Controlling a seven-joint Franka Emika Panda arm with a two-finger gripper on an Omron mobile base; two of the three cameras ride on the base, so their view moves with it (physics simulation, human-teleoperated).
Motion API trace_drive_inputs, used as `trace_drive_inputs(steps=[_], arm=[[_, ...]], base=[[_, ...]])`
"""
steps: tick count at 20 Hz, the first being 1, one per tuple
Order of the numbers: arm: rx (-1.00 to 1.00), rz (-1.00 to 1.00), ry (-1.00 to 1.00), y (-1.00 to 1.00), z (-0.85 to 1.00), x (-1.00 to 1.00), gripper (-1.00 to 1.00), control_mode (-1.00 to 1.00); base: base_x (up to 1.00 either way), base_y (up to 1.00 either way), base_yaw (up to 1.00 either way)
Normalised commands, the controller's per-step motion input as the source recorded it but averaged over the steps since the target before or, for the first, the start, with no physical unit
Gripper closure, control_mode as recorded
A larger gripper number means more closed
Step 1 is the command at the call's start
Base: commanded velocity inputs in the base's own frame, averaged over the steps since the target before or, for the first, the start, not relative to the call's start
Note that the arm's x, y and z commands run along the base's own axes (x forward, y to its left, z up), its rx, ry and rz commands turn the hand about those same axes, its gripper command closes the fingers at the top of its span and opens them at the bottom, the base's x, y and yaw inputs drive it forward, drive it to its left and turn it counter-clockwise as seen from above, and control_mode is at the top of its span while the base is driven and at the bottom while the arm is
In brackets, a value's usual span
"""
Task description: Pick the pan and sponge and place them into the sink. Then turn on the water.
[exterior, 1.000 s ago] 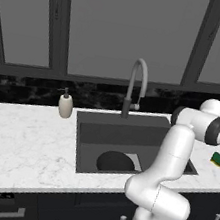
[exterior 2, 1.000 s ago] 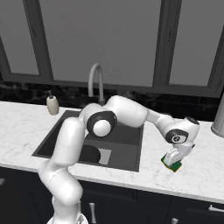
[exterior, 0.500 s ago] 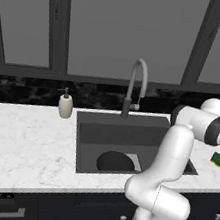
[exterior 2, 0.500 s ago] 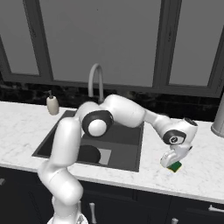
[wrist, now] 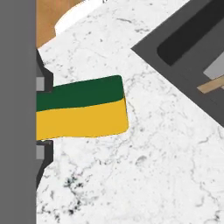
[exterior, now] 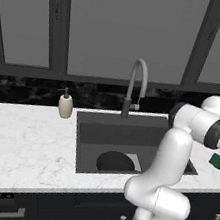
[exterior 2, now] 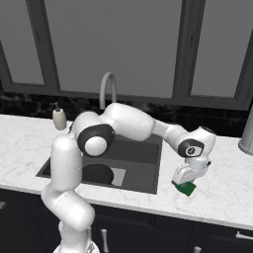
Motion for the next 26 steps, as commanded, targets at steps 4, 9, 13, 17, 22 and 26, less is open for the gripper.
trace_drive_inputs(steps=[4, 9, 13, 17, 22, 26], arm=[[-0.01, -0.12, 0.1, 0.55, 0.12, -0.03, 1.0, -1.0], [0.0, -0.17, 0.01, 0.54, 0.06, -0.07, 1.0, -1.0], [0.01, -0.15, -0.17, 0.55, 0.12, -0.17, 1.0, -1.0], [0.0, -0.11, -0.24, 0.76, 0.24, -0.07, 1.0, -1.0], [-0.09, -0.06, -0.21, 0.79, 0.32, 0.0, 1.0, -1.0], [-0.09, -0.01, -0.01, 0.65, 0.22, 0.0, 1.0, -1.0]], base=[[0.0, 0.0, 0.0], [0.0, 0.0, 0.0], [0.0, 0.0, 0.0], [0.0, 0.0, 0.0], [0.0, 0.0, 0.0], [0.0, 0.0, 0.0]])
